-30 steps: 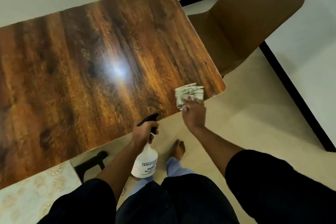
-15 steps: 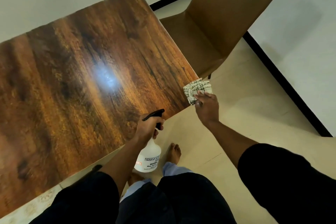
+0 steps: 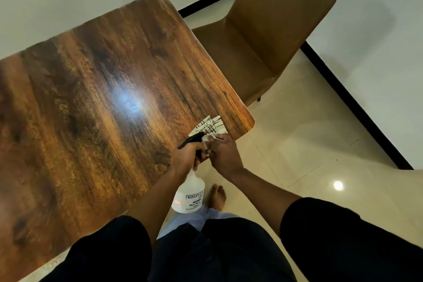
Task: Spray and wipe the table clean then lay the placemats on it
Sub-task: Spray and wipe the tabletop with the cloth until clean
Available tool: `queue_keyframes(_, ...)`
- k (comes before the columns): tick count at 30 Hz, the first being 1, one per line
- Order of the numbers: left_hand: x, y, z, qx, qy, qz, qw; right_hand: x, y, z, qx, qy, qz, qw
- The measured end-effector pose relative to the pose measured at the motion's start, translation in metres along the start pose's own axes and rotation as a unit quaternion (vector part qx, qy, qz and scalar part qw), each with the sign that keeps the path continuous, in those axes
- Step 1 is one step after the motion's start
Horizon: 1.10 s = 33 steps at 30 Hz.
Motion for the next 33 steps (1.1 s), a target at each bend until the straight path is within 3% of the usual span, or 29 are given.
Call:
queue_keyframes(3,0.003,0.005,-0.002,0.004,-0.006,0.007,1.0,0.013,0.003,-0.017,0.012,0.024,-0.012,1.0)
queue_keyframes(7,0.01,0.014,-0.003,0.021,-0.012,0.021,0.999,0.051,0.012,-0.068,-0.113,0.047,-0.101,0.987)
queue_keyframes(10,0.013,0.021,-0.008,0.037,0.008,0.044,0.998,0.069,0.023,-0.087,-0.177,0.036,-0.111,0.977)
queue_keyframes(19,0.026,0.037,-0.037,0.029,0.022,0.11,0.993,0.071,0.028,-0.086,-0.263,0.037,-0.149,0.952)
queue_keyframes(27,0.022,0.048,-0.04,0.044,0.018,0.114,0.992,0.068,0.032,-0.088,-0.254,0.037,-0.147,0.955)
queue_keyframes(33,0.001,0.062,-0.047,0.054,0.016,0.108,0.993,0.074,0.063,-0.102,-0.207,0.003,-0.08,0.975)
Point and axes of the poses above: each hand's wrist, its own y-axis towards the middle knuckle, its own x-axis out of the back of the hand, z = x × y, the point moved 9 cm from there along y, towards the middle knuckle, and after that the axes turned 2 degrees about y, right-handed, at the moved point
